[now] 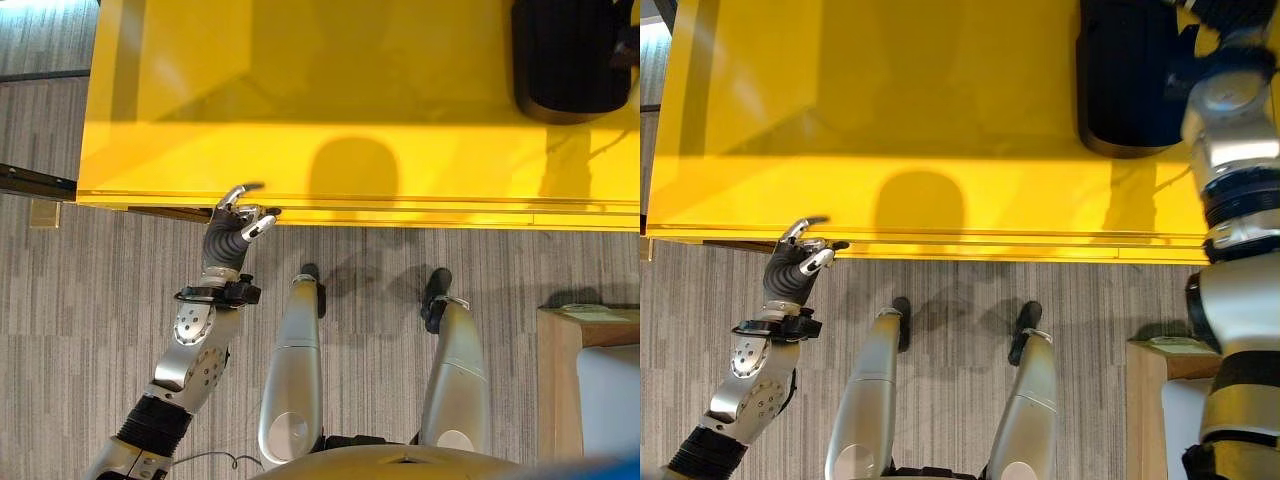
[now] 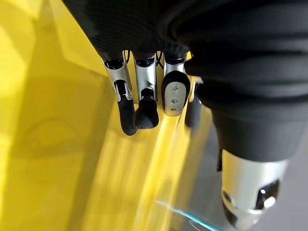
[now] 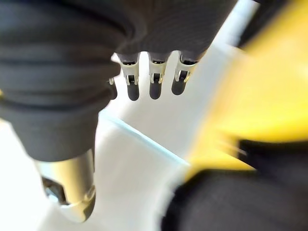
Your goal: Move parts from the plastic box to the shelf.
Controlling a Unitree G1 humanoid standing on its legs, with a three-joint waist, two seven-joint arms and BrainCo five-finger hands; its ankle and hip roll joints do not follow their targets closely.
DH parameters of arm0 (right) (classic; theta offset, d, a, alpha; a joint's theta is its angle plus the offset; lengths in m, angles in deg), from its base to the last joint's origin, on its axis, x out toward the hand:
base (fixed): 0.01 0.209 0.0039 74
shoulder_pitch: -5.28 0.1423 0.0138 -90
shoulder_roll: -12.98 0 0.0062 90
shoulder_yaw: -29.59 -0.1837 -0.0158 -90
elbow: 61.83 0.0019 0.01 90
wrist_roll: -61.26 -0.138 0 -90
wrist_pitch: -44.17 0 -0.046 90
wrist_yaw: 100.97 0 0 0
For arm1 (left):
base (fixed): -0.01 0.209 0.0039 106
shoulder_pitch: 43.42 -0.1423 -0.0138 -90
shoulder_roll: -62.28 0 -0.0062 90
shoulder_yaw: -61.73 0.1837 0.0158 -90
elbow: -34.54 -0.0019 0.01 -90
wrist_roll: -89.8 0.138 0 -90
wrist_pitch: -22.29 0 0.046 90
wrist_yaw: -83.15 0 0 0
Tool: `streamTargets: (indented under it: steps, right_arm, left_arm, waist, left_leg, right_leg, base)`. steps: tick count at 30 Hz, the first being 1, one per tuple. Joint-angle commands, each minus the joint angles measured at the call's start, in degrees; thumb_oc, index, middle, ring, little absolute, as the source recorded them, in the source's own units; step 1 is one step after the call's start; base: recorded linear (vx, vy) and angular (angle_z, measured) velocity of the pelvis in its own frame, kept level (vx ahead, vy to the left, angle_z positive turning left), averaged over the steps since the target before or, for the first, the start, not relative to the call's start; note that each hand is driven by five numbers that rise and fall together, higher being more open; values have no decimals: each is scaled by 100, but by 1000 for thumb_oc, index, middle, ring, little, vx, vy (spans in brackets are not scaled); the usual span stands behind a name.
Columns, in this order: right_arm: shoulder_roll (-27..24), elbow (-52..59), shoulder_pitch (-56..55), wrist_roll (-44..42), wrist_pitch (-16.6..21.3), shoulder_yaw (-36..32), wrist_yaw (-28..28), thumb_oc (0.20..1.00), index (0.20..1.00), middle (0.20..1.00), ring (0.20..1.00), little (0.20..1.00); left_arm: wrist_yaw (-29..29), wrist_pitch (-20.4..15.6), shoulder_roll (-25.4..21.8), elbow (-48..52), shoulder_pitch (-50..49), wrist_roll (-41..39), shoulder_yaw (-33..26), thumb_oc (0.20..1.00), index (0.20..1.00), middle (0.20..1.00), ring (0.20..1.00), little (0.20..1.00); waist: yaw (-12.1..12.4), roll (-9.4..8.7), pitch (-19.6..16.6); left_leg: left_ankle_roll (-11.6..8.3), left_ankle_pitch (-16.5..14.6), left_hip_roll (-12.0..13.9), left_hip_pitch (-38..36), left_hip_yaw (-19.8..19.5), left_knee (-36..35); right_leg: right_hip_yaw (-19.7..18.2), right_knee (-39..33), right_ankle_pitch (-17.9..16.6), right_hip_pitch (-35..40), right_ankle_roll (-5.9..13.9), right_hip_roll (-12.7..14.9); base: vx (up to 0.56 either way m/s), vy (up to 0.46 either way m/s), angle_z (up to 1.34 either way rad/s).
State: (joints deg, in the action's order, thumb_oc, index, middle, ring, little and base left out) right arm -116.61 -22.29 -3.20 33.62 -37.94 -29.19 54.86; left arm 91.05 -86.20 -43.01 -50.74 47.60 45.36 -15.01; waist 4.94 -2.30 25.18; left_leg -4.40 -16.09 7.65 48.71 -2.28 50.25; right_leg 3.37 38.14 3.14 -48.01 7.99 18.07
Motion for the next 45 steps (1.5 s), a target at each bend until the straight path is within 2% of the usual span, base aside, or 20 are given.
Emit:
streamTargets:
  steps: [1, 7, 14, 17, 19, 20, 21, 22, 27, 30, 32, 34, 36, 37, 38, 39, 42, 45]
  right_arm:
    - [-256, 347, 379, 344, 371, -19, -363, 1000, 1000, 1000, 1000, 1000]
    - [-524, 1274, 59, 702, 428, -347, -560, 1000, 1000, 1000, 1000, 1000]
    - [-343, 2354, -934, 545, 659, -1194, -565, 1000, 1000, 1000, 1000, 1000]
    - [198, 3742, -2755, 500, 865, -2254, -352, 1000, 1000, 1000, 1000, 1000]
    - [324, 4038, -3203, 521, 879, -2526, -291, 1000, 1000, 1000, 1000, 1000]
    - [813, 4716, -4268, 629, 975, -3048, -115, 1000, 1000, 1000, 1000, 1000]
    - [823, 4739, -4307, 633, 964, -3069, -112, 1000, 1000, 1000, 1000, 1000]
    - [997, 4948, -4554, 674, 998, -3143, -56, 1000, 1000, 1000, 1000, 1000]
    - [2113, 5854, -6177, 764, 1056, -3357, 470, 1000, 1000, 1000, 1000, 1000]
    - [2469, 6028, -6715, 749, 1062, -3356, 677, 1000, 1000, 1000, 1000, 1000]
    - [2547, 6154, -7038, 888, 1022, -3360, 845, 1000, 1000, 1000, 1000, 1000]
    - [2636, 6173, -7339, 762, 999, -3362, 1005, 1000, 1000, 1000, 1000, 1000]
    - [2858, 6186, -7878, 525, 945, -3285, 1358, 1000, 1000, 1000, 1000, 1000]
    - [2860, 6195, -7891, 524, 940, -3286, 1361, 1000, 1000, 1000, 1000, 1000]
    - [3009, 6176, -8315, 240, 853, -3273, 1613, 1000, 1000, 1000, 1000, 1000]
    - [3009, 6181, -8324, 236, 851, -3271, 1617, 1000, 1000, 1000, 1000, 1000]
    - [3203, 6160, -8922, 46, 703, -3308, 1878, 1000, 1000, 1000, 1000, 1000]
    - [3282, 6138, -9074, 11, 642, -3280, 1951, 1000, 1000, 1000, 1000, 1000]
  left_arm:
    - [98, 65, -79, -342, -197, -124, 13, 1000, 1000, 1000, 1000, 1000]
    - [102, 50, -41, -342, -291, -103, -134, 1000, 1000, 1000, 1000, 1000]
    - [173, 49, 3, -356, -339, -68, -241, 1000, 1000, 1000, 1000, 1000]
    - [193, 102, 66, -312, -447, -21, -393, 1000, 1000, 1000, 1000, 1000]
    - [179, 120, 43, -294, -483, -8, -396, 1000, 1000, 1000, 1000, 1000]
    - [69, 155, 43, -171, -589, 21, -441, 1000, 1000, 1000, 1000, 1000]
    - [70, 157, 33, -172, -600, 20, -432, 1000, 1000, 1000, 1000, 1000]
    - [38, 150, 52, -141, -632, 19, -457, 1000, 1000, 1000, 1000, 1000]
    - [-231, 192, 47, 216, -975, 118, -632, 1000, 1000, 1000, 1000, 1000]
    - [-403, 230, 85, 359, -1164, 149, -656, 1000, 1000, 1000, 1000, 1000]
    - [-562, 258, 97, 438, -1319, 147, -719, 1000, 1000, 1000, 1000, 1000]
    - [-688, 281, 102, 479, -1487, 163, -784, 1000, 1000, 1000, 1000, 1000]
    - [-873, 286, 116, 669, -1734, 269, -989, 1000, 1000, 1000, 1000, 1000]
    - [-873, 289, 114, 676, -1746, 269, -990, 1000, 1000, 1000, 1000, 1000]
    - [-969, 280, 207, 800, -1887, 424, -1214, 1000, 1000, 1000, 1000, 1000]
    - [-969, 284, 207, 808, -1901, 425, -1217, 1000, 1000, 1000, 1000, 1000]
    - [-958, 280, 456, 722, -1998, 583, -1403, 1000, 1000, 1000, 1000, 1000]
    - [-944, 270, 544, 714, -1999, 706, -1455, 1000, 1000, 1000, 1000, 1000]
  waist:
    - [-97, -13, -3]
    - [-163, -28, -62]
    - [-213, -48, -68]
    - [-313, -16, -111]
    - [-311, -21, -133]
    - [-356, 17, -198]
    - [-347, 13, -222]
    - [-361, 26, -220]
    - [-414, 81, -428]
    - [-438, 75, -532]
    - [-463, 79, -645]
    - [-483, 77, -747]
    - [-500, 79, -1014]
    - [-497, 78, -1015]
    - [-526, 76, -1268]
    - [-527, 75, -1266]
    - [-607, 89, -1614]
    - [-621, 89, -1715]
  left_leg:
    - [-240, 292, 121, -23, -479, -513]
    - [-237, 276, 132, -8, -474, -494]
    - [-226, 278, 138, -74, -450, -521]
    - [-211, 316, 155, -309, -442, -664]
    - [-207, 330, 154, -394, -450, -729]
    - [-195, 571, 140, -600, -449, -1001]
    - [-215, 420, 163, -678, -449, -985]
    - [-199, 600, 146, -701, -442, -1094]
    - [-249, 888, 215, -1665, -407, -1962]
    - [-263, 1040, 252, -2238, -353, -2483]
    - [-258, 1165, 280, -2594, -311, -2862]
    - [-261, 1247, 318, -2882, -247, -3166]
    - [-292, 1428, 420, -3445, -109, -3794]
    - [-293, 1438, 423, -3468, -103, -3818]
    - [-304, 1559, 474, -3811, -22, -4229]
    - [-305, 1570, 476, -3839, -17, -4256]
    - [-368, 1681, 545, -4278, 165, -4727]
    - [-369, 1696, 566, -4416, 229, -4825]
  right_leg:
    - [49, 907, 1101, 304, -170, -57]
    - [49, 940, 1121, 275, -174, -58]
    - [43, 907, 1111, 337, -178, -64]
    - [48, 770, 1089, 586, -190, -98]
    - [65, 715, 1074, 668, -190, -105]
    - [155, 407, 867, 938, -196, -108]
    - [154, 438, 1005, 1011, -166, -118]
    - [178, 320, 841, 1058, -184, -116]
    - [422, -604, 563, 2167, -32, -150]
    - [525, -1157, 395, 2766, 56, -166]
    - [587, -1510, 263, 3092, 107, -162]
    - [650, -1789, 186, 3344, 142, -158]
    - [707, -2398, -14, 3818, 217, -219]
    - [708, -2418, -23, 3837, 217, -223]
    - [752, -2838, -160, 4164, 266, -270]
    - [755, -2862, -170, 4189, 266, -273]
    - [815, -3390, -316, 4631, 321, -292]
    - [777, -3520, -375, 4726, 328, -302]
  base:
    - [0, 0, 0]
    - [1, 0, -1]
    - [0, 0, 0]
    - [19, -16, -5]
    - [2, -21, -7]
    - [63, -35, -6]
    - [-16, -21, 4]
    - [37, -22, 1]
    - [89, -31, 6]
    - [119, -7, 11]
    - [122, 12, 7]
    - [123, 4, 9]
    - [162, 16, 7]
    - [177, 19, -11]
    - [110, 6, -14]
    - [176, 14, -15]
    - [119, 17, -8]
    - [53, 6, -11]
